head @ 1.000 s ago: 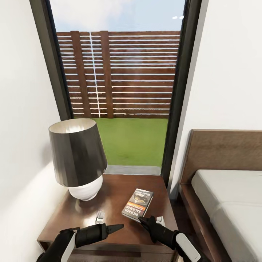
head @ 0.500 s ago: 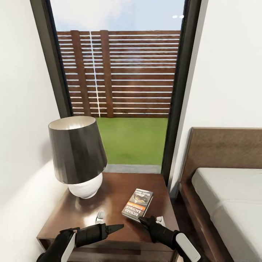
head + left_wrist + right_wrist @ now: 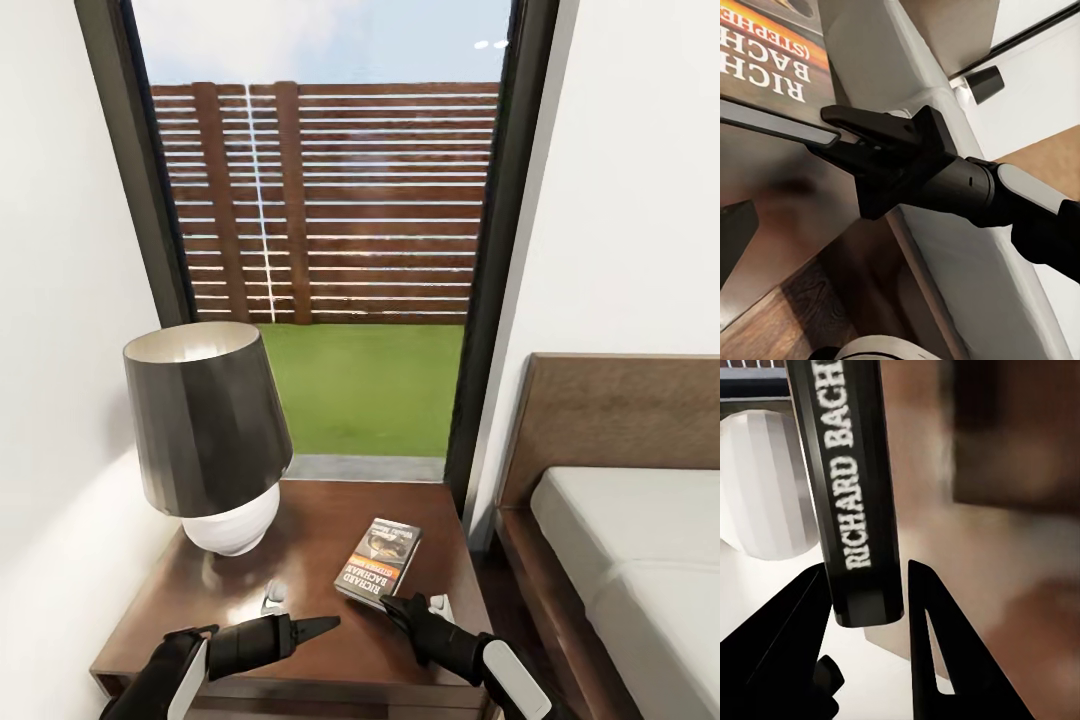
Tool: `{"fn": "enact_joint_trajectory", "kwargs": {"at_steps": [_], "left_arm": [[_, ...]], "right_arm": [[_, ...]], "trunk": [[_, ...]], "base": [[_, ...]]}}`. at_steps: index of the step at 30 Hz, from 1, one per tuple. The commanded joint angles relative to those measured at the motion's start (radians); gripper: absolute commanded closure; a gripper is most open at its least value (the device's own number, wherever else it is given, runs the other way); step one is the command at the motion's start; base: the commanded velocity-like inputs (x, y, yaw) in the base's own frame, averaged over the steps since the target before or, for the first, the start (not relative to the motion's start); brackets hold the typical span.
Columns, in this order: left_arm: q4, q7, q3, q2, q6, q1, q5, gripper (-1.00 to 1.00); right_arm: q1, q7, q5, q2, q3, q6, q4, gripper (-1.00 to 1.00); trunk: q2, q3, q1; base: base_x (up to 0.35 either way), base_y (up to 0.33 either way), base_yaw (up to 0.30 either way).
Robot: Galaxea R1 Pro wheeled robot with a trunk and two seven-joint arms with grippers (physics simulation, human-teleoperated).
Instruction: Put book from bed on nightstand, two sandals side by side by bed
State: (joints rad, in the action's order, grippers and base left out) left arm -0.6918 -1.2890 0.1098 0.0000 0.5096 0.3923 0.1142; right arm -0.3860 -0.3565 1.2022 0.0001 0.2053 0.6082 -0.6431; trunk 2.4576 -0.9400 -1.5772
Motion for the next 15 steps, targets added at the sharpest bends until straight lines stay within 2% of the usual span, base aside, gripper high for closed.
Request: {"fn": "enact_joint_trajectory", "kwargs": {"at_steps": [1, 5, 15], "left_arm": [[0.0, -0.003, 0.001, 0.0, 0.01, 0.0, 0.002, -1.0], [0.0, -0.003, 0.001, 0.0, 0.01, 0.0, 0.002, -1.0], [0.0, -0.003, 0.001, 0.0, 0.01, 0.0, 0.002, -1.0]], "right_arm": [[-0.001, -0.002, 0.0, 0.0, 0.0, 0.002, 0.0, 1.0], [-0.001, -0.002, 0.0, 0.0, 0.0, 0.002, 0.0, 1.0], [-0.001, -0.002, 0.0, 0.0, 0.0, 0.002, 0.0, 1.0]], "trunk": [[0.0, -0.001, 0.0], [0.021, -0.01, -0.011], [0.028, -0.013, -0.015]], "base": [[0.002, 0.0, 0.0], [0.0, 0.0, 0.0], [0.0, 0.0, 0.0]]}}
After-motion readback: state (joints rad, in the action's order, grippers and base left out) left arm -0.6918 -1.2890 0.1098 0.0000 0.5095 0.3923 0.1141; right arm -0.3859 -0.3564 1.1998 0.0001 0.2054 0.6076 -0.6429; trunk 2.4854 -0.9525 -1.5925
